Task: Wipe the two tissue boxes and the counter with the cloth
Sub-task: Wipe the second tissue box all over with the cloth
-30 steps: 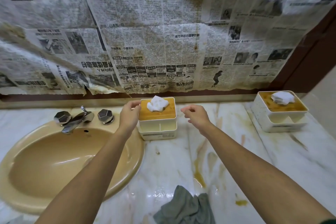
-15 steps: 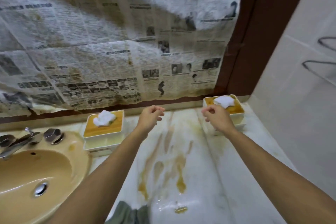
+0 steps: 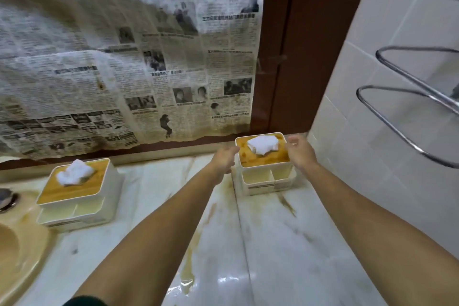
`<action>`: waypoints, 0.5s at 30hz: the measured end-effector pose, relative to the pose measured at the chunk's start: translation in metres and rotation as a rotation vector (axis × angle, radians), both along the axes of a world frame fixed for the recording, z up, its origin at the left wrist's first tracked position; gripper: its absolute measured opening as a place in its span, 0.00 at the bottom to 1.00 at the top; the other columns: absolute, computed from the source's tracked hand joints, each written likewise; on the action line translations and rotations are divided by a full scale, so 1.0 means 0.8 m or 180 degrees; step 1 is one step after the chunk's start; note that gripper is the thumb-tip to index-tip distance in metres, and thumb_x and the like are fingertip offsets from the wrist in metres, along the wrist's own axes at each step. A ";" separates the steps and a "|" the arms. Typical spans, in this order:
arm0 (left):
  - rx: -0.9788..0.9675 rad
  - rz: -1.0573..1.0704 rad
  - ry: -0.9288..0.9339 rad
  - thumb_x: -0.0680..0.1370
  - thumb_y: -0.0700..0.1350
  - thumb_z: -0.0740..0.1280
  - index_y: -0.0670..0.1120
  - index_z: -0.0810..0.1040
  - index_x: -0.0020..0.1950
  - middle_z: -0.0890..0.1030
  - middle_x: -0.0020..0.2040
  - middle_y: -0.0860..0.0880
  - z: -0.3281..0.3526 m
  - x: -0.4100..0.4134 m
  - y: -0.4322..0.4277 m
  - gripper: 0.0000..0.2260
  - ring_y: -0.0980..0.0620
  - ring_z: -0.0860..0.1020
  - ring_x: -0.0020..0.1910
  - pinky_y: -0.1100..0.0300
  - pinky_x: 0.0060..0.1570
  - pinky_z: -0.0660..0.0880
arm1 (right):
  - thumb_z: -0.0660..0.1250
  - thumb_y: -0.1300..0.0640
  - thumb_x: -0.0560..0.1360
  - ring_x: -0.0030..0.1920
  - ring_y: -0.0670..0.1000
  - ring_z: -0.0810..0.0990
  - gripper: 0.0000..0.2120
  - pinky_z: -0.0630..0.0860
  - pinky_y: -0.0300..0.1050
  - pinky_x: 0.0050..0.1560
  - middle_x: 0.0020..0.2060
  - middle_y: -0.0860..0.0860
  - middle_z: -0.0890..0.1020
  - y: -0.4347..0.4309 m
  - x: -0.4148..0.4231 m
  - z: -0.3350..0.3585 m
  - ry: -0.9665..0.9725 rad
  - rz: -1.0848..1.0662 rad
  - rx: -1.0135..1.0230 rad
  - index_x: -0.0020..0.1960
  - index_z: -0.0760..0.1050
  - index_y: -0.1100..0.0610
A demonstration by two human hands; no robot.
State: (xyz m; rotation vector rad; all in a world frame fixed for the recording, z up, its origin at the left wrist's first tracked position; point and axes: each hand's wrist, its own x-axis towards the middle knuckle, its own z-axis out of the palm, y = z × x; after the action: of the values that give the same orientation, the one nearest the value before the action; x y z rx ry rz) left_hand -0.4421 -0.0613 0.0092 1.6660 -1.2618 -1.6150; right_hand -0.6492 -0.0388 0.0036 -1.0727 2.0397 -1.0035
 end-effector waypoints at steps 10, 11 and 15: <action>0.0209 0.0197 0.0210 0.84 0.52 0.56 0.45 0.76 0.65 0.77 0.56 0.48 -0.011 -0.013 0.001 0.17 0.51 0.77 0.48 0.51 0.61 0.71 | 0.59 0.54 0.80 0.58 0.58 0.77 0.15 0.73 0.51 0.59 0.58 0.57 0.80 -0.003 -0.002 -0.003 -0.0491 -0.0106 0.0491 0.62 0.77 0.58; 0.0201 0.0178 0.0248 0.84 0.52 0.56 0.46 0.77 0.61 0.78 0.55 0.49 -0.010 -0.012 0.002 0.16 0.51 0.77 0.47 0.52 0.59 0.71 | 0.59 0.54 0.80 0.59 0.59 0.77 0.15 0.72 0.52 0.61 0.55 0.56 0.79 -0.002 -0.001 -0.001 -0.0485 -0.0127 0.0517 0.61 0.78 0.59; 0.0095 0.0193 0.0384 0.83 0.52 0.54 0.48 0.79 0.54 0.79 0.52 0.50 -0.003 0.002 0.015 0.15 0.52 0.77 0.46 0.56 0.52 0.71 | 0.59 0.54 0.80 0.56 0.58 0.76 0.10 0.72 0.55 0.63 0.52 0.55 0.77 0.014 0.015 0.007 -0.0605 -0.0214 0.0426 0.54 0.76 0.56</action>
State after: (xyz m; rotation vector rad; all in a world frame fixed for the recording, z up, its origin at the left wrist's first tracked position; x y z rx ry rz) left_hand -0.4403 -0.0494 0.0064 1.5835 -1.1223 -1.6787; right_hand -0.6371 -0.0275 0.0093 -0.8129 1.9682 -0.9495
